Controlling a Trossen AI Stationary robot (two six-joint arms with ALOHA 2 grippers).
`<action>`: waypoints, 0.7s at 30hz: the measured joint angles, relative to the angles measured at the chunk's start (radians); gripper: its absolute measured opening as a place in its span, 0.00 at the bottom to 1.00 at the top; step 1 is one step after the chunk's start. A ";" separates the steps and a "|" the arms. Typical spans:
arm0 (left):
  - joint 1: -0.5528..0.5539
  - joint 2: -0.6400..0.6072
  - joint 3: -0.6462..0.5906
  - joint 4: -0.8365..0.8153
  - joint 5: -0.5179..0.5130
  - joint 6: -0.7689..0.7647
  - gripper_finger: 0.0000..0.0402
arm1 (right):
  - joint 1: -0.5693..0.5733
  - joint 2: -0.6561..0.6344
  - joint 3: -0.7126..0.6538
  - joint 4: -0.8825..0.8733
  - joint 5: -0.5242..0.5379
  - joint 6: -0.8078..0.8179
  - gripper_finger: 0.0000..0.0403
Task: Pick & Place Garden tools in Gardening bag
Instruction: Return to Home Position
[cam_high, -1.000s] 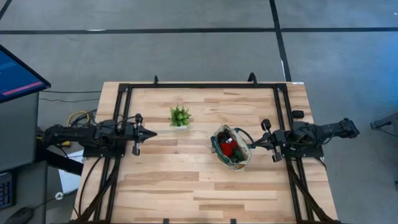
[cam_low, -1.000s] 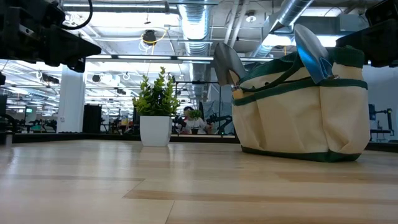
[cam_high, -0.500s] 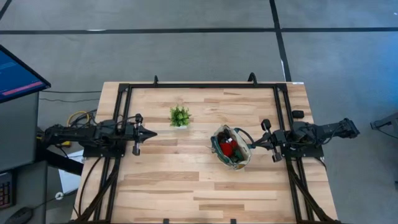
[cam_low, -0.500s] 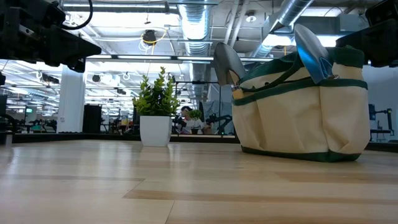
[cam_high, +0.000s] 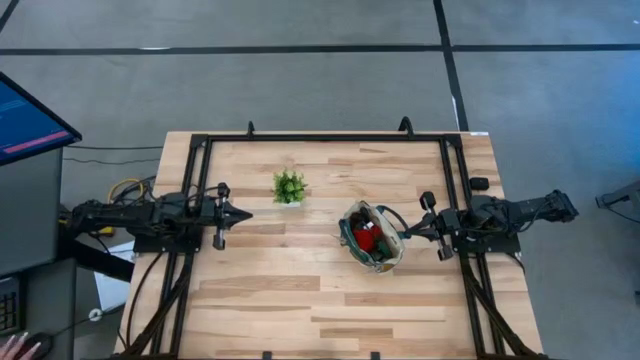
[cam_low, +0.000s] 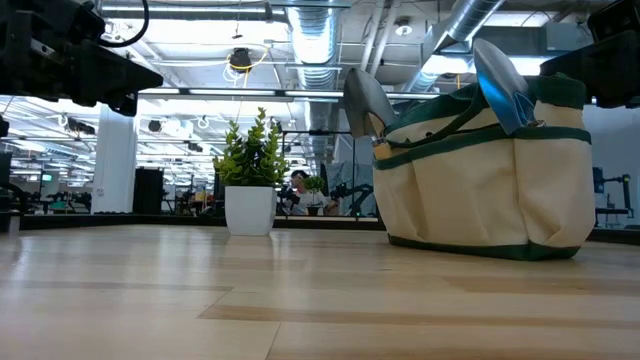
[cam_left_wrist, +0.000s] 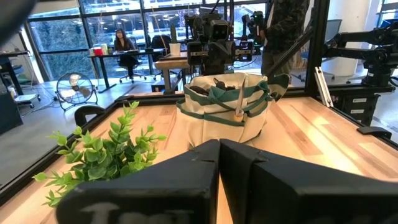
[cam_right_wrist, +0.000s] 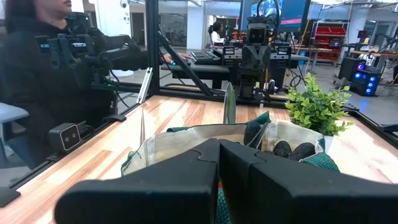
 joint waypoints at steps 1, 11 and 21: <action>0.000 0.000 0.000 0.000 0.000 0.000 0.00 | 0.000 0.000 0.000 0.000 0.000 0.000 0.00; 0.000 0.000 0.000 0.005 0.000 0.000 0.00 | 0.000 0.000 0.000 0.000 0.000 0.000 0.00; 0.000 0.000 0.000 0.015 0.000 0.000 0.00 | 0.000 0.000 0.000 0.000 0.000 0.000 0.00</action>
